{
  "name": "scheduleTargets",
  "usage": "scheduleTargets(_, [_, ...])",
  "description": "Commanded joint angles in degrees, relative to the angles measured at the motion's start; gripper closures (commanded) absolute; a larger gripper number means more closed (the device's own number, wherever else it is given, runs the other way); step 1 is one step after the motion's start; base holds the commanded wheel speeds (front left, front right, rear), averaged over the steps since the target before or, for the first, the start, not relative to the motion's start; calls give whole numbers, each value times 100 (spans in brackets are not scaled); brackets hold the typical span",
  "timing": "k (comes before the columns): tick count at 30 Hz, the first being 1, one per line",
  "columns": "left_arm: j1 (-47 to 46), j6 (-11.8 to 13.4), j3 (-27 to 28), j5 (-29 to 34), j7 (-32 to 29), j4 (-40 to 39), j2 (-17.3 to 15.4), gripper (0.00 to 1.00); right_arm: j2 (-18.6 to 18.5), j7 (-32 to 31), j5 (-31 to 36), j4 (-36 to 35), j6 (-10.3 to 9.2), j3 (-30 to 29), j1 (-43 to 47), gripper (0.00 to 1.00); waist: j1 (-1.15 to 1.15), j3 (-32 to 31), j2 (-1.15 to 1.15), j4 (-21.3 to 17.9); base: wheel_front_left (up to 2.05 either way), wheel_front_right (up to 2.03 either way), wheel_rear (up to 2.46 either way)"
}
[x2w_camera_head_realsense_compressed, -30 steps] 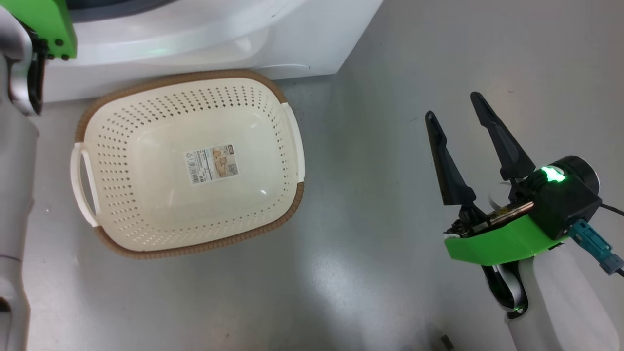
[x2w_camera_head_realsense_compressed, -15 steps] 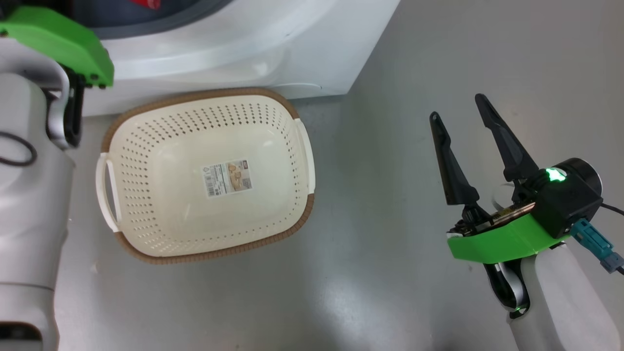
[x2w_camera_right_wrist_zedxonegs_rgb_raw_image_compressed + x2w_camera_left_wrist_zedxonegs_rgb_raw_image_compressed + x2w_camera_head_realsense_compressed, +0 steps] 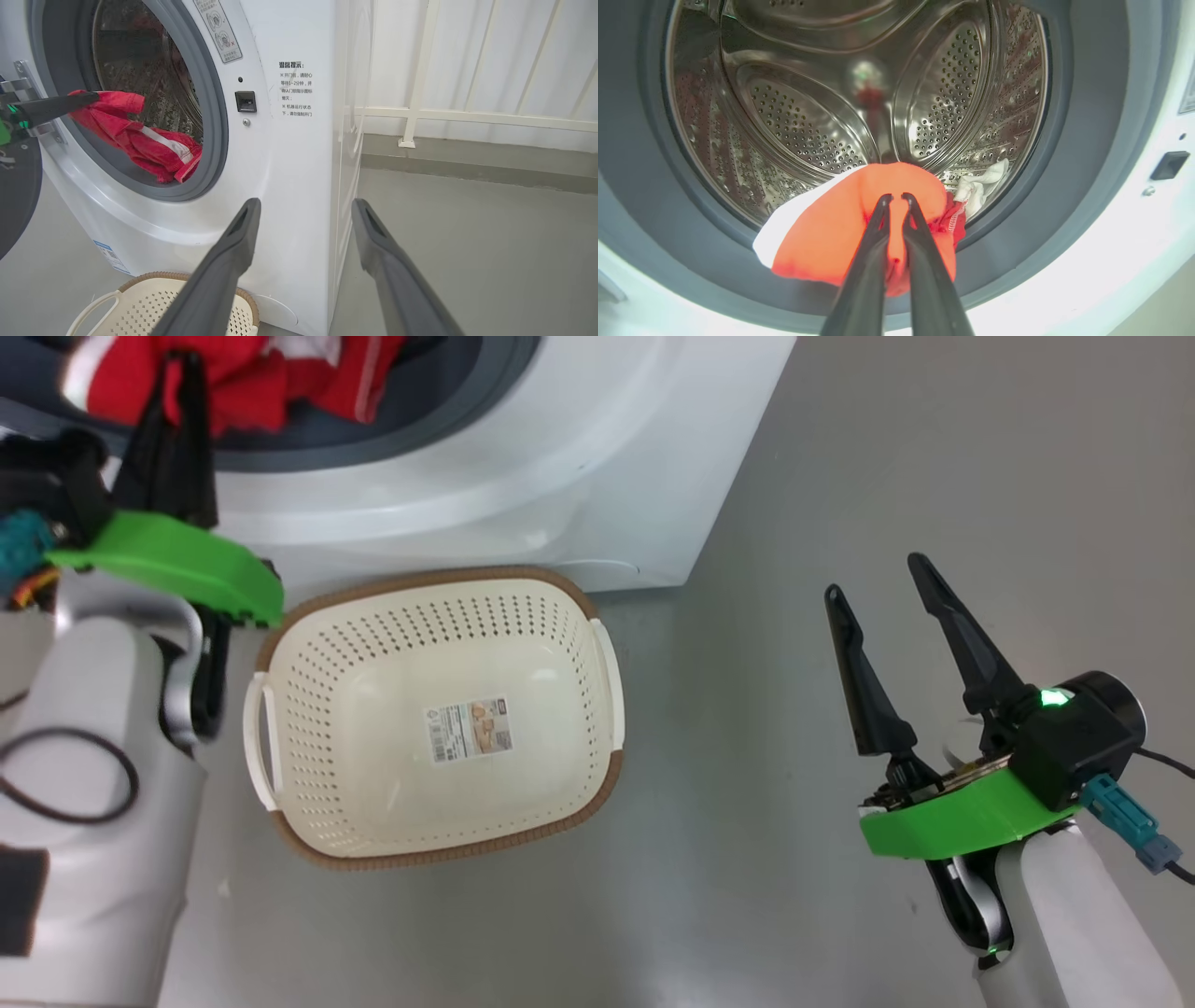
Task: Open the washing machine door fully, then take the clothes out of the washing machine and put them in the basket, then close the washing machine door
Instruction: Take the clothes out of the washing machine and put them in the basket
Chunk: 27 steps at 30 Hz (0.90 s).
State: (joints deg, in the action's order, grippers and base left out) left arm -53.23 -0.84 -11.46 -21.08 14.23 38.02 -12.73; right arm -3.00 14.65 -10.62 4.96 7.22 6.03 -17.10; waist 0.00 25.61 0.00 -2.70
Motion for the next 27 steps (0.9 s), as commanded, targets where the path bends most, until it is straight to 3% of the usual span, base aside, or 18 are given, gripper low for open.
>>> scheduleTargets(1, [149,75,128,43,49,-264,-236,100,13,35,40,-107,26,88,110,0,0,-158,0,66,0,0,0])
scheduleTargets(17, [2024,507,122,-95,-121,-2233,-185,100,13,35,80,27,26,40,374,0,0,-901,0,130,0,0,0])
scheduleTargets(27, [3000,807,0,-67,-604,-3231,-263,100,13,35,61,90,26,35,591,0,0,-1333,0,142,0,0,0])
